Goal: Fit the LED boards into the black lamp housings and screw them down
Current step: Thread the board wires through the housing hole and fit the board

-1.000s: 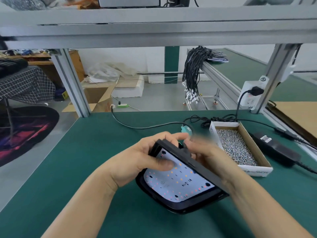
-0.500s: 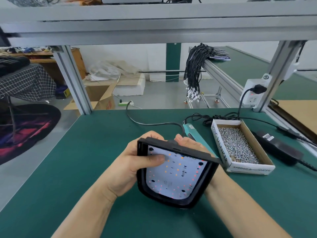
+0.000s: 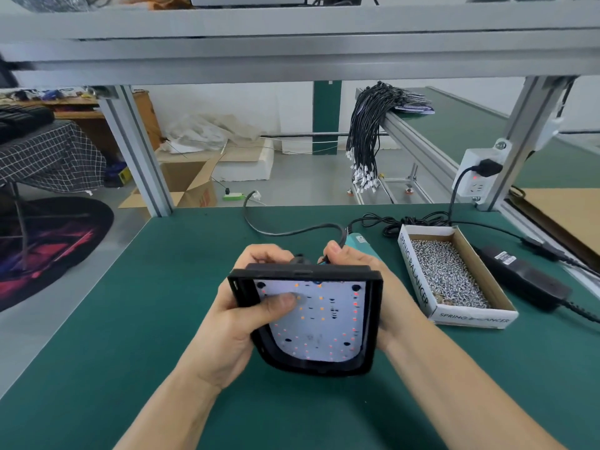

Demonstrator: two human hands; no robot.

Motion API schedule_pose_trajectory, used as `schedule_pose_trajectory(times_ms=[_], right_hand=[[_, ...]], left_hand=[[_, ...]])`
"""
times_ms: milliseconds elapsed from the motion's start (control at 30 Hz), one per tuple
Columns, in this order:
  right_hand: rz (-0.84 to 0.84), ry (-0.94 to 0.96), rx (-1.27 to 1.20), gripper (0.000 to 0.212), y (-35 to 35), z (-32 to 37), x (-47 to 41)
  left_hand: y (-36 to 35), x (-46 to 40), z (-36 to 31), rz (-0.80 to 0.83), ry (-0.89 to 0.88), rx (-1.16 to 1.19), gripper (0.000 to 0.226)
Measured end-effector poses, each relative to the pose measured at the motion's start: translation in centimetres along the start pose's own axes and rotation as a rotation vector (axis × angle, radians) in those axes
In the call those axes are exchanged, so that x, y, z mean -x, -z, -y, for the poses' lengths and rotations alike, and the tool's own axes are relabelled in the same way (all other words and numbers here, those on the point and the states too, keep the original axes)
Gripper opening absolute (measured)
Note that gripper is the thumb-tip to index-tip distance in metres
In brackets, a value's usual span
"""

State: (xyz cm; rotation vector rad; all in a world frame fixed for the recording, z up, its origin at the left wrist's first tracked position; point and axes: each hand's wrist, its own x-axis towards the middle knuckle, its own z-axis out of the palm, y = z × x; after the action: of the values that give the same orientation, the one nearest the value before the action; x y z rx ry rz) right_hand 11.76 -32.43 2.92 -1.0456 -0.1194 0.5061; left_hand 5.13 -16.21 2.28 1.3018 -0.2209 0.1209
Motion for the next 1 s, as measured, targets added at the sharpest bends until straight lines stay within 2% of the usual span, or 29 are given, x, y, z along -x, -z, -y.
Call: schedule_pose_trajectory(times_ms=[67,133,233,333,633,733,833,933,1000], right_hand=[[0.012,-0.003,-0.045,0.027,0.1,-0.2,0.4],[0.031,-0.003,-0.09,0.023,0.1,-0.4,0.5],[0.043,0.008,-0.09,0.02,0.3,-0.4,0.5],[0.033,0.005,-0.075,0.021,0.4,-0.2,0.3],[-0.1,0.135,-0.02,0.022,0.1,-0.4,0.3],[-0.215,0.199,-0.003,0.024,-0.4,0.0,-0.4],[-0.292,0.248,-0.018,0.029,-0.2,0.7,-1.0],[-0.244,0.232,-0.047,0.023,-0.1,0.9,-0.9],[-0.1,0.198,-0.265,0.017,0.3,2.5,-1.2]], left_hand=[[0.0,0.0,0.3,0.0,0.005,-0.019,0.061],[0.1,-0.1,0.0,0.056,0.056,-0.051,0.069],[0.1,-0.5,-0.8,0.205,0.151,-0.065,0.059],[-0.2,-0.8,-1.1,0.197,0.189,-0.065,0.051],[-0.5,-0.6,-0.9,0.16,0.083,-0.1,0.039],[-0.8,-0.3,-1.1,0.24,0.008,-0.193,0.041],[-0.8,0.0,-1.3,0.292,0.008,-0.177,0.042],[-0.3,0.0,-1.4,0.281,0.031,-0.162,0.04],[0.2,0.0,-1.6,0.27,0.02,-0.197,0.042]])
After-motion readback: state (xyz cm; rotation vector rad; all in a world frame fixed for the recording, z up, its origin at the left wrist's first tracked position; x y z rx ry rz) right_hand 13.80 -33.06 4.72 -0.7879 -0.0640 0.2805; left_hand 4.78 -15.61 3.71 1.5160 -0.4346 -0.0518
